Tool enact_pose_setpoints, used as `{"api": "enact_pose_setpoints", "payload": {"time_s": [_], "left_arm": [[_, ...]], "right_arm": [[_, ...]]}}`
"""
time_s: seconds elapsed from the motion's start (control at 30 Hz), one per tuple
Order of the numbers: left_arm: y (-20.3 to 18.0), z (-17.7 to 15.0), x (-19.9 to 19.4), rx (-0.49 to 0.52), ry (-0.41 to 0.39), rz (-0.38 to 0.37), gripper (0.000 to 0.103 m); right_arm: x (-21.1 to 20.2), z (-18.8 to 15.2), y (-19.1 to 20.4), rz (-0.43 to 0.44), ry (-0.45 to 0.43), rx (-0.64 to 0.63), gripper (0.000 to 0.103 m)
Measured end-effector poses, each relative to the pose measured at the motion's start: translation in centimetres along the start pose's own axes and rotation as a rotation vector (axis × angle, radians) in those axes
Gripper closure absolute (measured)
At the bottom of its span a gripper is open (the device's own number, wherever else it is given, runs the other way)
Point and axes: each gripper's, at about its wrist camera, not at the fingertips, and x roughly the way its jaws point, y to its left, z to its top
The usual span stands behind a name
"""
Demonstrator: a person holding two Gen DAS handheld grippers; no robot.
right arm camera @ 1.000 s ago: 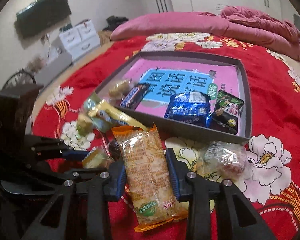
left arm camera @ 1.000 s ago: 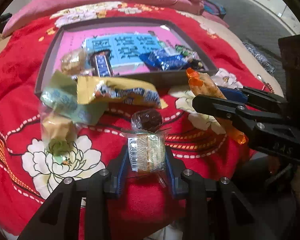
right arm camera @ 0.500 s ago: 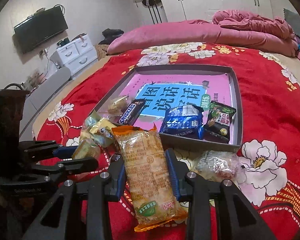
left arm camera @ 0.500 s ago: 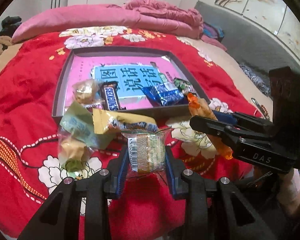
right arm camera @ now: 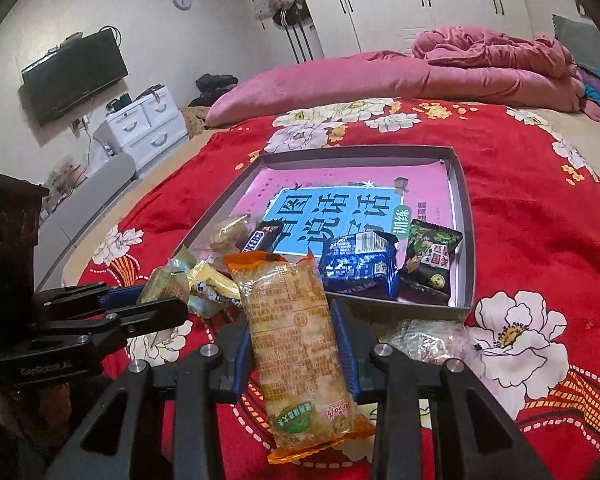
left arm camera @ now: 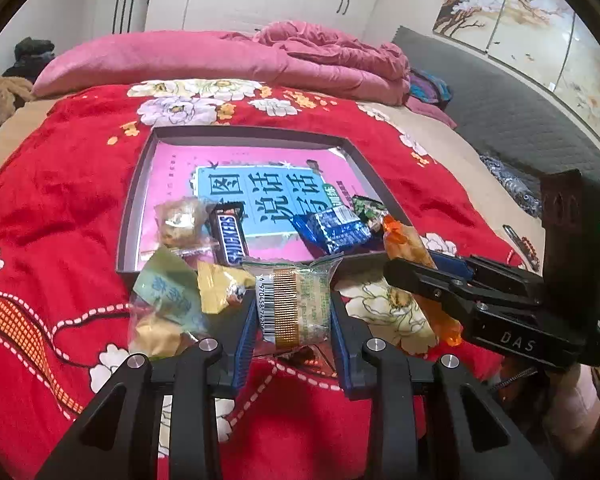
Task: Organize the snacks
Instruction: 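Grasp the long wrapped bread with the right tool while the left tool grasps the small clear biscuit bag, then carry the bread over the tray while the left tool carries the biscuit bag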
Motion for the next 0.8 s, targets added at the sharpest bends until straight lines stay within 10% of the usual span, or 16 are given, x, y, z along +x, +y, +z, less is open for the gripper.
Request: {"api": "enact_pose_setpoints", "payload": {"time_s": [0.8], "left_arm": [[0.9,1.8,0.5,-0.036,-0.062,-0.006,0.068]], "right_arm": [[-1.3,1.7,-1.3,-0.072,-0.139,0.061,0.072]]}}
